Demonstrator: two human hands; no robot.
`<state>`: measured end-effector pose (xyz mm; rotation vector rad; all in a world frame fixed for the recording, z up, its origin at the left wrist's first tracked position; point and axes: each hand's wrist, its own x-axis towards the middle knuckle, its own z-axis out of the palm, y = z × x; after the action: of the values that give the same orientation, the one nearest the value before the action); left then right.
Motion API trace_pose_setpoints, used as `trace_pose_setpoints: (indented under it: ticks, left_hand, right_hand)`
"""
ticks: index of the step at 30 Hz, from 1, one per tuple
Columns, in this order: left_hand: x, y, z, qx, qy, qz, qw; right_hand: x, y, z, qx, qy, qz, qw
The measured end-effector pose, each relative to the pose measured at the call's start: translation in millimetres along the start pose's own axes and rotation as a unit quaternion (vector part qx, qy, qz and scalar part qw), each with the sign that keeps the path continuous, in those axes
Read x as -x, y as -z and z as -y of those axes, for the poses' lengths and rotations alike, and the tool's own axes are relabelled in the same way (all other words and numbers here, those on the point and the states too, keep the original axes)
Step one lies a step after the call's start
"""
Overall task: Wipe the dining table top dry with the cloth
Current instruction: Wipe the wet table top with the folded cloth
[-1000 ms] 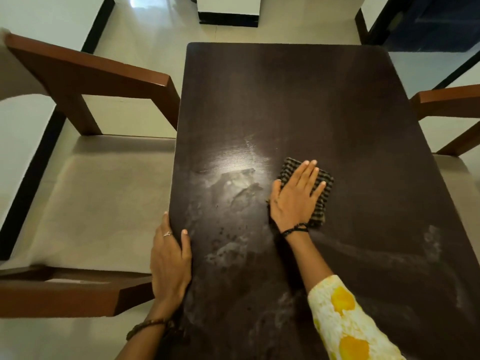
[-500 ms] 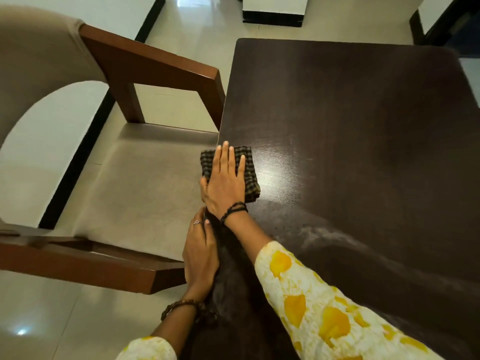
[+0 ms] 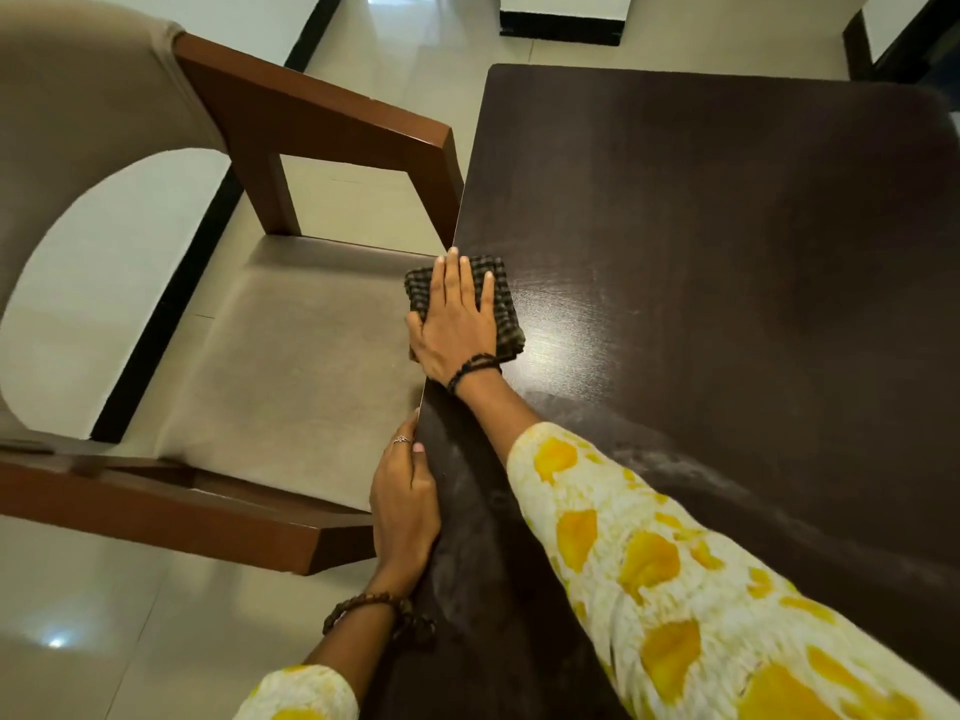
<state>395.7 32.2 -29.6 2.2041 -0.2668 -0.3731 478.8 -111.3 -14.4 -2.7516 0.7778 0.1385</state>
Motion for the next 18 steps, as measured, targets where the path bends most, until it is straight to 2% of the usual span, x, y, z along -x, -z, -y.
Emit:
trace_pose_setpoints:
  ticks: [5, 9, 14, 18]
  left_hand:
    - [2, 0, 1, -0.034, -0.006, -0.011, 0.999]
    - [5, 1, -1, -0.089, -0.03, -0.028, 0.995]
    - [2, -2, -6, -0.163, -0.084, -0.034, 0.982]
    - [4, -5, -7, -0.206, -0.143, -0.017, 0.968]
  right_hand:
    - [44, -15, 8, -0.019, 0.026, -0.012, 0.999]
    - [80, -15, -16, -0.011, 0.034, -0.017, 0.999]
    - [106, 5, -101, 0.023, -0.05, -0.022, 0.998]
    - [123, 24, -177, 0.041, -0.151, -0.045, 0.987]
